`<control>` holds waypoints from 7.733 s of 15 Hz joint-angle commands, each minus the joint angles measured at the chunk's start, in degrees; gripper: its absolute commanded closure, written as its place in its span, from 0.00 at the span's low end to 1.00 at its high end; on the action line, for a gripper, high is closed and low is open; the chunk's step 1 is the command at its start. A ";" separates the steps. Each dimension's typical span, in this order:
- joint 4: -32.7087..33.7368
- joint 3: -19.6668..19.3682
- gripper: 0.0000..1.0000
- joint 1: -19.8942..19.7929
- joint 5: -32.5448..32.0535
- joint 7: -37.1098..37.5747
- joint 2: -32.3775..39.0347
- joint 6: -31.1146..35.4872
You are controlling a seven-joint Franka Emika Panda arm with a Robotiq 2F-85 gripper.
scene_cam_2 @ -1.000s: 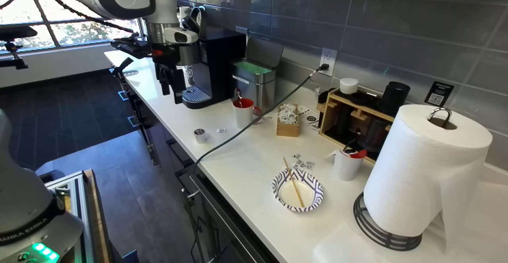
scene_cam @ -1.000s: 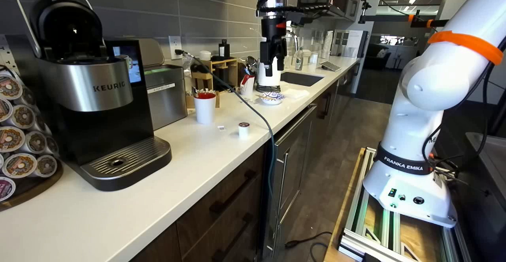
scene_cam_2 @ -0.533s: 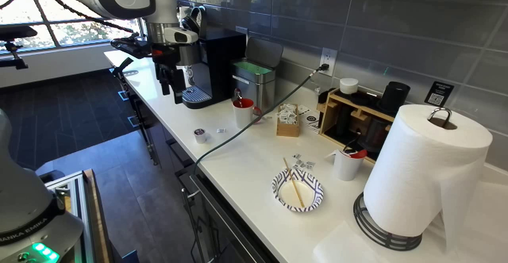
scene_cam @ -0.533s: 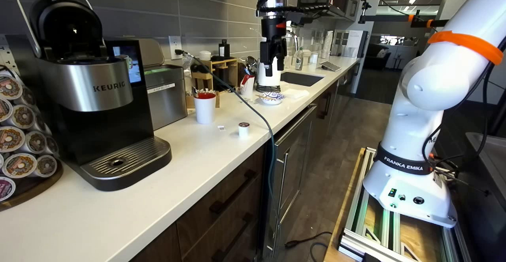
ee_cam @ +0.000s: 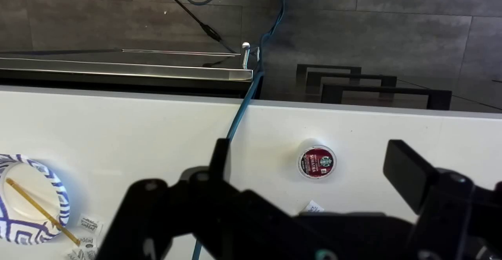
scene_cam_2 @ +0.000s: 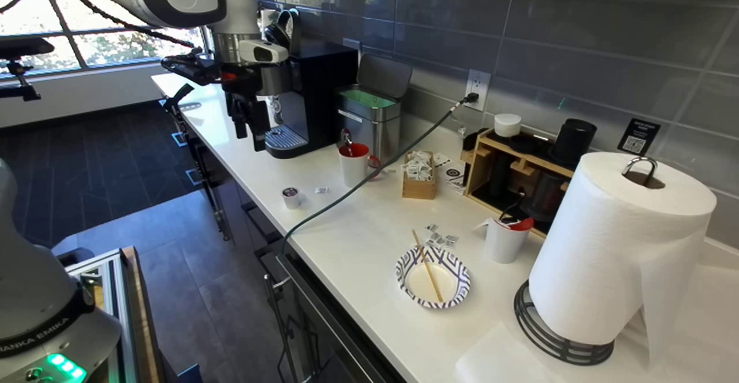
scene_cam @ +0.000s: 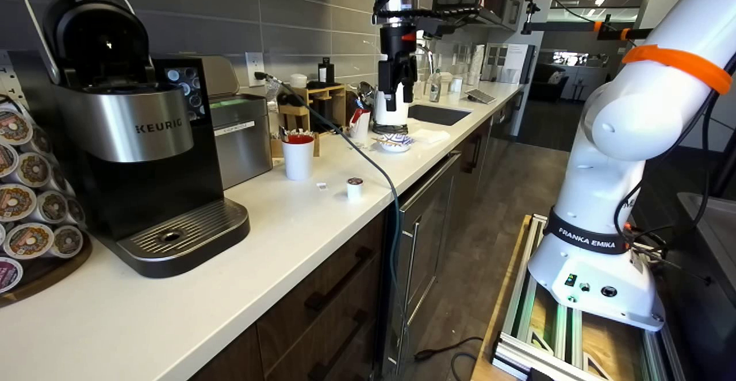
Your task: Put the white sachet from the counter in the wooden box.
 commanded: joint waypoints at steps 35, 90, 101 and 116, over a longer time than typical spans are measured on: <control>0.87 -1.14 0.00 2.91 11.71 1.61 4.99 18.64; 18.22 -6.65 0.34 8.94 -0.32 25.27 45.97 32.76; 17.58 -7.65 1.00 10.52 -3.77 28.81 45.05 32.93; 8.57 -6.48 1.00 1.68 5.97 18.81 24.80 32.70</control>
